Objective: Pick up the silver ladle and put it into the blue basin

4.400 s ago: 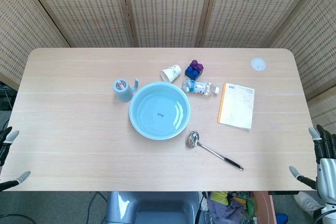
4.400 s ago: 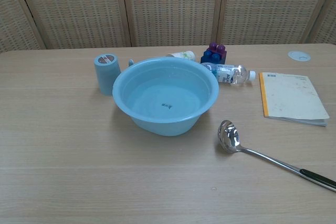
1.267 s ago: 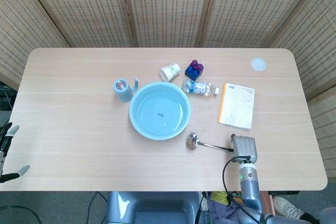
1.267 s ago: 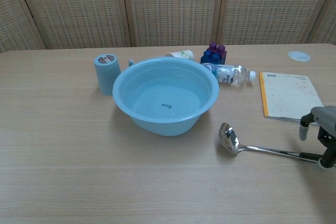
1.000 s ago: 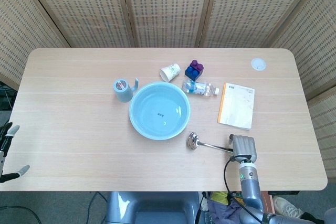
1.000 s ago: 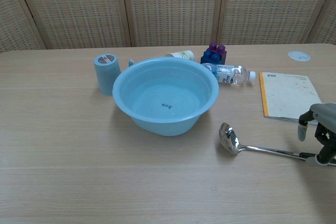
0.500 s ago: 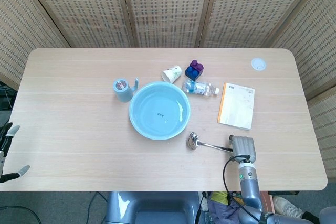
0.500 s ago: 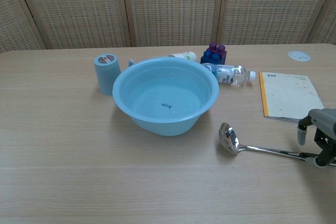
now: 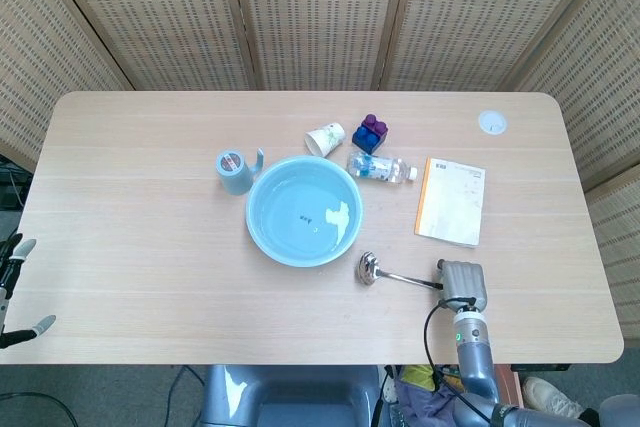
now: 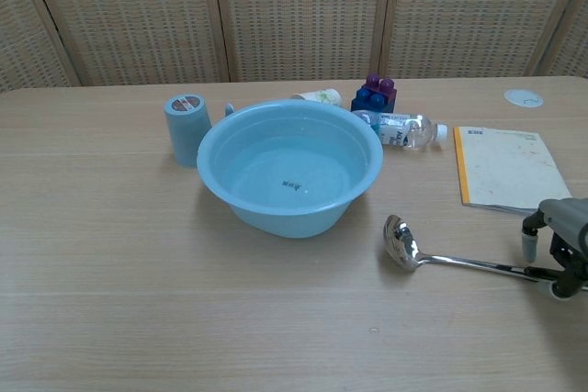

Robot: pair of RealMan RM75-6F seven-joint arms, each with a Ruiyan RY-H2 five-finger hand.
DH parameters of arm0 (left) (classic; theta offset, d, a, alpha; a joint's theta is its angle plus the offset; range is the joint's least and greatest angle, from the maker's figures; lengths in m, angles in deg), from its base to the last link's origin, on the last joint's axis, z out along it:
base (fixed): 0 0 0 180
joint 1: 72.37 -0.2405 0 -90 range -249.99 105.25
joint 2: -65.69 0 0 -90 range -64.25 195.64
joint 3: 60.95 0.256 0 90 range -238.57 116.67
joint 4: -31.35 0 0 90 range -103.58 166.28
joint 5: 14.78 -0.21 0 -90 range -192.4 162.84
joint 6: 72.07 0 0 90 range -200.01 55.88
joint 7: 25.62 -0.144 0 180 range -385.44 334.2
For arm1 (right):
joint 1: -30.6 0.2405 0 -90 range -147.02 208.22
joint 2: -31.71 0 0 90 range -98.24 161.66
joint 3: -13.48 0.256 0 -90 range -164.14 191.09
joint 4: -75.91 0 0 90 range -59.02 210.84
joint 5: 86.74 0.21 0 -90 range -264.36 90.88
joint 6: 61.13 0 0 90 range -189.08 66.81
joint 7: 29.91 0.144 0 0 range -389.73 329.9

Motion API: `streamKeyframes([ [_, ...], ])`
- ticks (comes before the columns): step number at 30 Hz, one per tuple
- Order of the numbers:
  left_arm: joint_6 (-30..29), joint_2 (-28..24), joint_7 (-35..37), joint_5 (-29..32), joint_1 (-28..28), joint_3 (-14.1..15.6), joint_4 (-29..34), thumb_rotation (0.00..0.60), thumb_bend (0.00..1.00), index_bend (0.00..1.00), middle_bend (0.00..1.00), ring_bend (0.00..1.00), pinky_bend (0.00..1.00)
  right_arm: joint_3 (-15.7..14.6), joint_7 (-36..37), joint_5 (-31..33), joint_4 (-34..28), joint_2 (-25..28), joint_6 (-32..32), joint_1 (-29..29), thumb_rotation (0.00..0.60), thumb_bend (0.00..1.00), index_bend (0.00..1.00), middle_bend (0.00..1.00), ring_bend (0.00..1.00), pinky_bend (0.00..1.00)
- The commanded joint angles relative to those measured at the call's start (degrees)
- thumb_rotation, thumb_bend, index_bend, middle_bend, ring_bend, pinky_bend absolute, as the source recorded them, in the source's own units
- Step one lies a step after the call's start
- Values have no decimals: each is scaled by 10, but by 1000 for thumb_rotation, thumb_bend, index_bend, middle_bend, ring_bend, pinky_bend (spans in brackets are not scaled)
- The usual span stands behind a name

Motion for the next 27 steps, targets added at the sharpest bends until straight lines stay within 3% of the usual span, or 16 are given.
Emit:
streamKeyframes([
  [1,0,1,-1,1,0,0,0,600,0,0,0,0,0,0,8,-2,10,-5,-4,-2,600,293,479,893,977,1000],
  [19,3,3,-6,3,2,0,0,600,0,0,0,0,0,14,-26,48,-1,5,-33,9,600,321,480,893,977,1000],
  [27,3,3,-5,3,1,0,0,600,0,0,0,0,0,18,-50,87,-12,17,-45,20,600,430,523,893,977,1000],
])
